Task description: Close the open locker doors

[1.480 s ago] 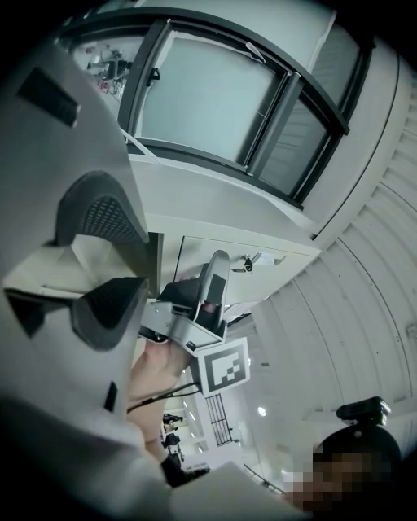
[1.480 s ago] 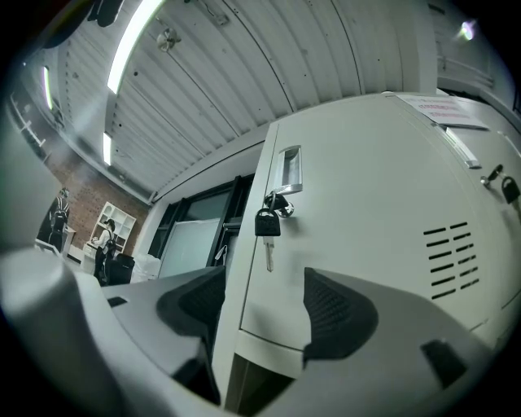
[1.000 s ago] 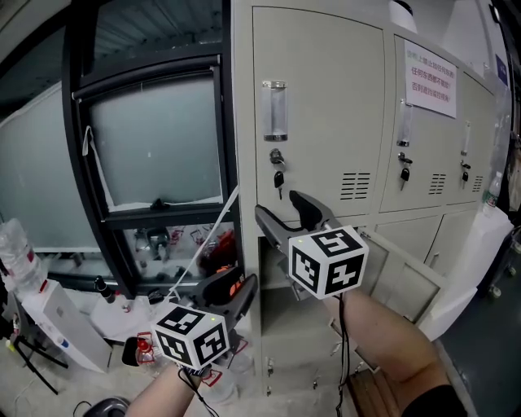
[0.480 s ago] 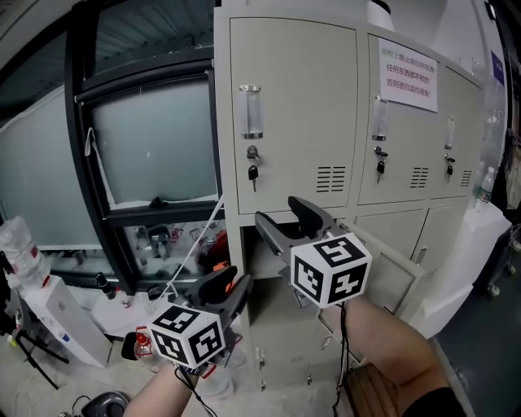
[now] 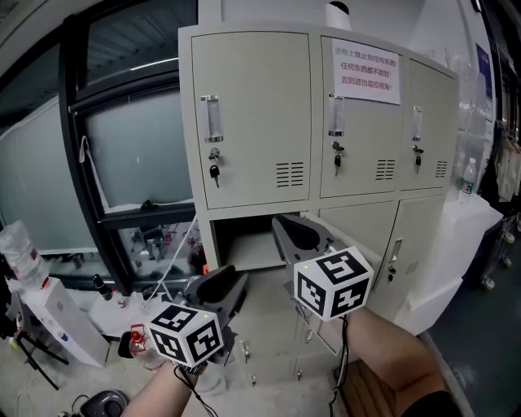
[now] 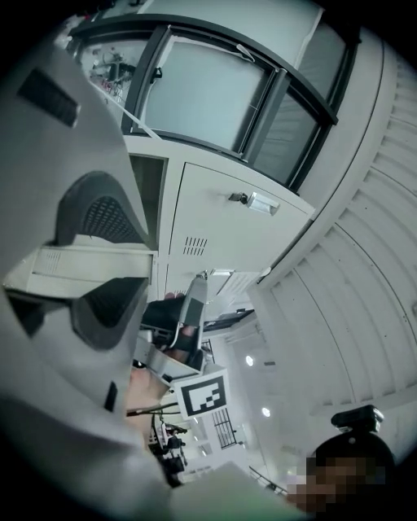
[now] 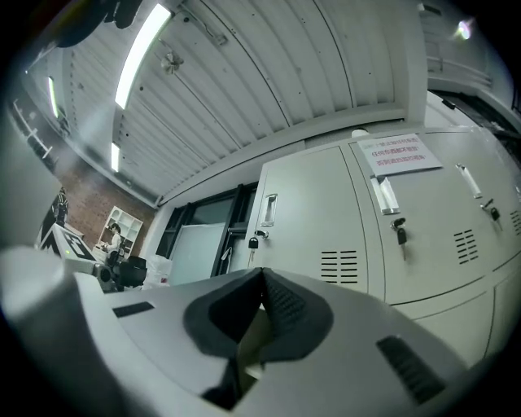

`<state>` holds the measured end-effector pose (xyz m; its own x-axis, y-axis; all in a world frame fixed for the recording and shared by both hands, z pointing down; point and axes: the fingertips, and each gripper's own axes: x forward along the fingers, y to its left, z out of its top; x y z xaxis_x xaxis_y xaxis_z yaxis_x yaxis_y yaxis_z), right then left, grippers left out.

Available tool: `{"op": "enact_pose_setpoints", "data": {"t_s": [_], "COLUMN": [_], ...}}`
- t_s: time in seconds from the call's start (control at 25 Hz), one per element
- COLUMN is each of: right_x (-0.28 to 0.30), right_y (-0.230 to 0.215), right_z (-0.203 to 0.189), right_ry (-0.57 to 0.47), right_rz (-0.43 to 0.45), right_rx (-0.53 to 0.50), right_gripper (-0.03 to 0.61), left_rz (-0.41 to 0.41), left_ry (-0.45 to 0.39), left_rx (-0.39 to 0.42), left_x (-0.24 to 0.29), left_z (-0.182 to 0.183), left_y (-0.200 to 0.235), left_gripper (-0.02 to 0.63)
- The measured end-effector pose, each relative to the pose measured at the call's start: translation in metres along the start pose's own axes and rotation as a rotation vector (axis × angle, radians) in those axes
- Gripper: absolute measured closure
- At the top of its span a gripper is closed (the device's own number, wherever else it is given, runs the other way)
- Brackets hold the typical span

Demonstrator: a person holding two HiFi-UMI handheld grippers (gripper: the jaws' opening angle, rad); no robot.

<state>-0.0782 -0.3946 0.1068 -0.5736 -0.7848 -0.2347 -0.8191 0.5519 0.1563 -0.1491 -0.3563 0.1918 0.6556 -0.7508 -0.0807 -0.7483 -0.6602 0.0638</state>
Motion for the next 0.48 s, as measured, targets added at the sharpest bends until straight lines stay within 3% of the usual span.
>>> {"op": "enact_pose_setpoints", "data": {"t_s": [0.48], "right_x": [-0.114], "right_y": [-0.032], "right_z": [0.008], "right_ry": [0.040], "right_rz": [0.031], "right_rx": [-0.035], "right_gripper": [0.577], "left_rz": [0.002], "left_ry": [-0.026], "left_rx": [-0.037], "left_x": [0.011], "left_z": [-0.008], "left_y": [-0.114], "left_gripper": [0.485]}}
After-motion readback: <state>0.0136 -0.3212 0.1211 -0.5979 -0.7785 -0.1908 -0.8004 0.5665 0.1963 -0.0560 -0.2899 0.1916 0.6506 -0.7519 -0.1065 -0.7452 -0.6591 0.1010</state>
